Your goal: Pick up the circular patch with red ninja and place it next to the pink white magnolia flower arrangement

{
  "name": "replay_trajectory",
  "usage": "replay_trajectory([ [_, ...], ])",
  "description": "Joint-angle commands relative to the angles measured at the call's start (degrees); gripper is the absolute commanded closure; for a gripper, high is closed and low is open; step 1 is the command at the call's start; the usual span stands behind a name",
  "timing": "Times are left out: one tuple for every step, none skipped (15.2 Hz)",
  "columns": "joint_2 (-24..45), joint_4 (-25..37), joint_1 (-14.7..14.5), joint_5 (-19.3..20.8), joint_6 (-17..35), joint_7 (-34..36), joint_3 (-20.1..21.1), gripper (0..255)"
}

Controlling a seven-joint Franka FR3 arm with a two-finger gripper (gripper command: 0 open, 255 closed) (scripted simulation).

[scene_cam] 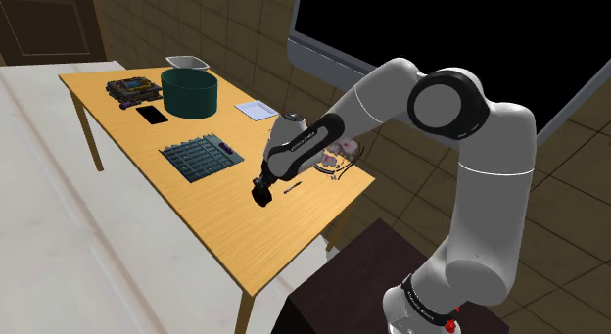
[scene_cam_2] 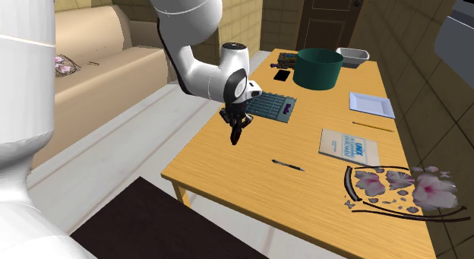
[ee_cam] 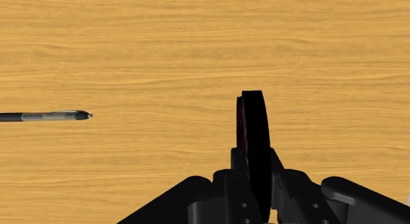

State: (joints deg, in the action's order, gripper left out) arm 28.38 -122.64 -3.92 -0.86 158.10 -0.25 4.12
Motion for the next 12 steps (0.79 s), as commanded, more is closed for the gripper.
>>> replay_trajectory([
  [-1.3,0.0,0.0,0.0,-1.2,0.1,0.1,255],
  [-2.0,-0.1,0.0,-0.1,-1.8,0.1,0.1,255],
  [-2.6,-0.2,0.0,-0.1,-2.4,0.1,0.1,255],
  [-3.3,-0.3,0.1,-0.2,-3.0,0.1,0.2,255],
  [-4.0,-0.4,0.1,-0.2,-3.6,0.1,0.2,255],
  [-4.6,-0.4,0.1,-0.2,-4.2,0.1,0.2,255],
  [-5.3,-0.5,0.2,-0.3,-4.8,0.1,0.3,255],
  [-5.9,-0.5,0.2,-0.3,-5.4,0.1,0.3,255],
  [-6.6,-0.5,0.2,-0.4,-6.1,0.1,0.3,255],
  [-7.2,-0.5,0.2,-0.4,-6.7,0.1,0.4,255],
  [-7.8,-0.5,0.3,-0.5,-7.3,0.0,0.4,255],
  [-8.5,-0.5,0.3,-0.5,-7.9,0.0,0.4,255],
])
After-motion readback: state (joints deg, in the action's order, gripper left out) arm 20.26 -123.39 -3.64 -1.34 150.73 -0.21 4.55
